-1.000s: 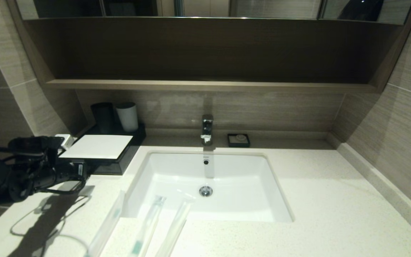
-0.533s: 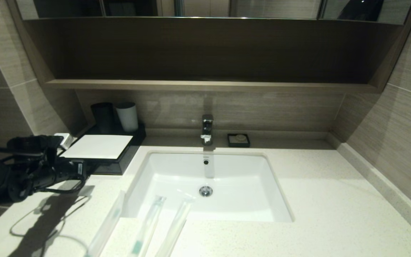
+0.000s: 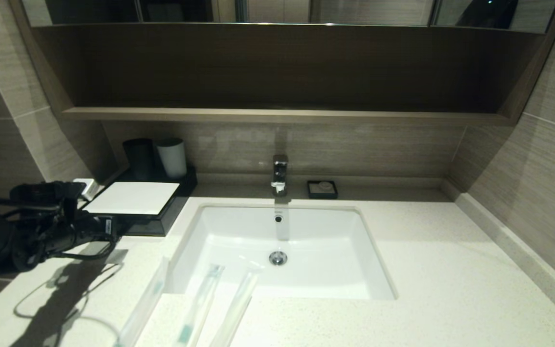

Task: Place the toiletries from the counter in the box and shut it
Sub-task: Open the drawer

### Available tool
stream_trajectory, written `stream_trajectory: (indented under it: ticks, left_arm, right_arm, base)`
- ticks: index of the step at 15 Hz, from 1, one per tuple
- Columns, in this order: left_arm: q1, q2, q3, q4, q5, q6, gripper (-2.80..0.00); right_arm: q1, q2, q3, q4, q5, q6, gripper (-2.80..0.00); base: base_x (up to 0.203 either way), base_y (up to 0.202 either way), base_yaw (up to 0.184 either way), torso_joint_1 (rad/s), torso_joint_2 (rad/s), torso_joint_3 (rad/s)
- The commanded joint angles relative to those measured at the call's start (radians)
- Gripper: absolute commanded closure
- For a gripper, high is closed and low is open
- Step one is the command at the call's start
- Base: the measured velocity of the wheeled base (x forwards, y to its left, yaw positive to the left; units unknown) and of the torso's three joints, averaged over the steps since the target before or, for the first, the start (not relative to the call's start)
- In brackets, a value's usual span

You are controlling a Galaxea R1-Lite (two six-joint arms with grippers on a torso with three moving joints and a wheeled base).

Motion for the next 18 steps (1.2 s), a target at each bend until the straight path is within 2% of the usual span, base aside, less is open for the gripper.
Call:
stream_trajectory:
  ticks: [1, 18]
  left_arm:
    - [0.0, 0.01, -0.006, -0.007, -0.001, 0.001, 0.0]
    - [-0.001, 0.034, -0.028, -0.008, -0.001, -0.003, 0.0]
  right_arm:
    - [0.0, -0.002, 0.002, 0.0, 0.0, 0.0, 0.0]
    - [0.0, -0.002, 0.002, 0.0, 0.0, 0.0, 0.0]
  base:
    - [0.0, 0.0, 0.0, 0.0, 0.0, 0.0]
    - [0.0, 0.0, 0.0, 0.0, 0.0, 0.0]
